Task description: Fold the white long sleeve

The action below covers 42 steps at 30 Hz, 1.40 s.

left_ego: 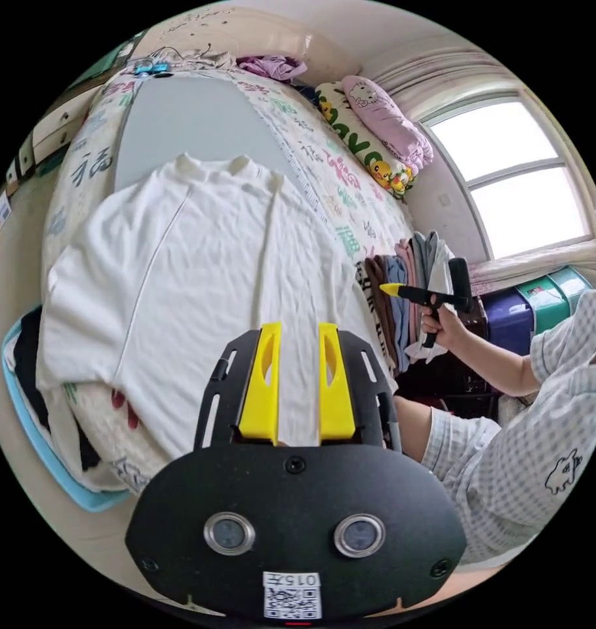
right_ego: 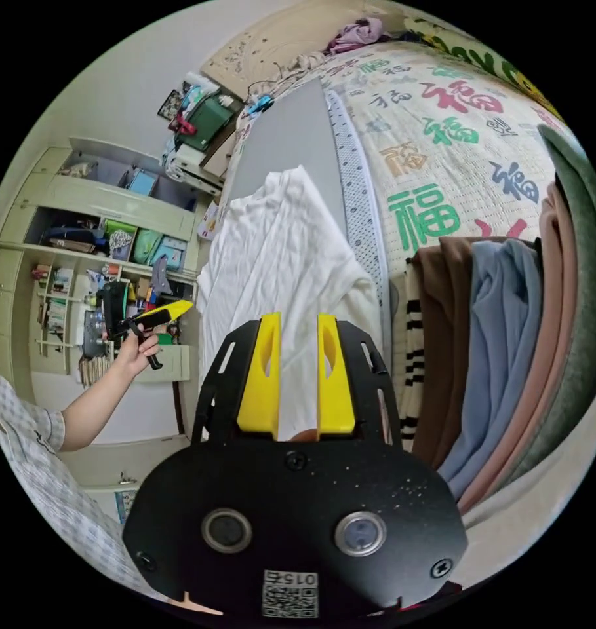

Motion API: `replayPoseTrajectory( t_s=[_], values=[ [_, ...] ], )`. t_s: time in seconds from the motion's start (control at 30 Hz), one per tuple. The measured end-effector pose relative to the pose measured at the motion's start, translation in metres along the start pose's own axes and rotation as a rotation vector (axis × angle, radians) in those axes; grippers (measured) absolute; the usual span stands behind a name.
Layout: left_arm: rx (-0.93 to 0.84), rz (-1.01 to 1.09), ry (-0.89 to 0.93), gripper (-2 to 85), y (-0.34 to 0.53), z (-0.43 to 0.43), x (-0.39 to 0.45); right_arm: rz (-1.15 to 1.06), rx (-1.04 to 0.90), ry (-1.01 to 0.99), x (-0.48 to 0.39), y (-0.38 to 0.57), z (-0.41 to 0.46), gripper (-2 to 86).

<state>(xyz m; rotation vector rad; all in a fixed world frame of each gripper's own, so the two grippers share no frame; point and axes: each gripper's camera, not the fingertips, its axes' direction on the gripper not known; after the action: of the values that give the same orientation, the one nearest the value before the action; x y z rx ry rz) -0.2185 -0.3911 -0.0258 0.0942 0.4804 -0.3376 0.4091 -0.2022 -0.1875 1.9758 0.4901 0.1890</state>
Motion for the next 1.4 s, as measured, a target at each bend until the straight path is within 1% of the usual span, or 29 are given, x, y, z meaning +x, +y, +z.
replayPoseTrajectory(
  t_s=[0.13, 0.2, 0.33, 0.4, 0.47, 0.53, 0.63, 0.77, 0.9, 0.97, 1.07, 1.13, 1.2, 1.3, 1.33, 1.37, 1.4],
  values=[
    [0.001, -0.036, -0.048, 9.5, -0.12, 0.047, 0.001, 0.126, 0.009, -0.028, 0.056, -0.053, 0.018, 9.1],
    [-0.022, -0.075, -0.037, 9.8, -0.159, 0.066, -0.002, 0.173, -0.005, -0.075, 0.078, -0.075, 0.027, 9.3],
    [-0.134, -0.174, -0.084, 10.2, -0.219, 0.099, -0.009, 0.254, -0.007, -0.181, 0.118, -0.114, 0.041, 9.3],
    [-0.148, -0.178, -0.081, 10.1, -0.234, 0.107, -0.006, 0.303, 0.026, -0.236, 0.14, -0.132, 0.044, 8.6],
    [-0.165, -0.175, -0.081, 9.3, -0.246, 0.113, -0.002, 0.315, 0.038, -0.231, 0.153, -0.146, 0.047, 7.1],
    [-0.211, -0.171, -0.112, 6.5, -0.258, 0.121, 0.004, 0.311, 0.043, -0.217, 0.164, -0.16, 0.049, 5.8],
    [-0.23, -0.154, -0.122, 1.7, -0.269, 0.118, 0.011, 0.312, 0.056, -0.204, 0.182, -0.181, 0.051, 4.1],
    [-0.171, -0.138, -0.129, 0.1, -0.279, 0.1, 0.024, 0.313, 0.132, -0.142, 0.205, -0.206, 0.045, 2.1],
    [-0.192, -0.089, -0.168, 0.1, -0.29, 0.102, 0.039, 0.299, 0.142, -0.04, 0.231, -0.235, 0.058, 1.6],
    [-0.197, -0.082, -0.187, 0.8, -0.289, 0.104, 0.045, 0.301, 0.132, -0.02, 0.245, -0.246, 0.068, 1.9],
    [-0.149, -0.119, -0.145, 3.6, -0.28, 0.086, 0.047, 0.275, 0.119, -0.015, 0.267, -0.259, 0.077, 3.7],
    [-0.066, -0.101, -0.135, 4.9, -0.257, 0.049, 0.056, 0.248, 0.136, -0.017, 0.277, -0.26, 0.075, 4.1],
    [-0.01, -0.065, -0.139, 5.4, -0.226, 0.014, 0.067, 0.174, 0.129, -0.007, 0.28, -0.256, 0.075, 3.8],
    [-0.011, -0.066, -0.12, 6.9, -0.151, -0.04, 0.078, -0.031, -0.028, 0.016, 0.273, -0.239, 0.098, 3.9],
    [-0.031, -0.082, -0.15, 7.1, -0.113, -0.059, 0.081, -0.065, -0.068, 0.002, 0.27, -0.235, 0.105, 3.9],
    [-0.047, -0.096, -0.176, 7.2, -0.093, -0.067, 0.081, -0.143, -0.161, -0.037, 0.262, -0.224, 0.125, 3.9],
    [-0.087, -0.138, -0.232, 7.1, -0.051, -0.082, 0.081, -0.243, -0.264, -0.067, 0.251, -0.209, 0.148, 4.0]
  ],
)
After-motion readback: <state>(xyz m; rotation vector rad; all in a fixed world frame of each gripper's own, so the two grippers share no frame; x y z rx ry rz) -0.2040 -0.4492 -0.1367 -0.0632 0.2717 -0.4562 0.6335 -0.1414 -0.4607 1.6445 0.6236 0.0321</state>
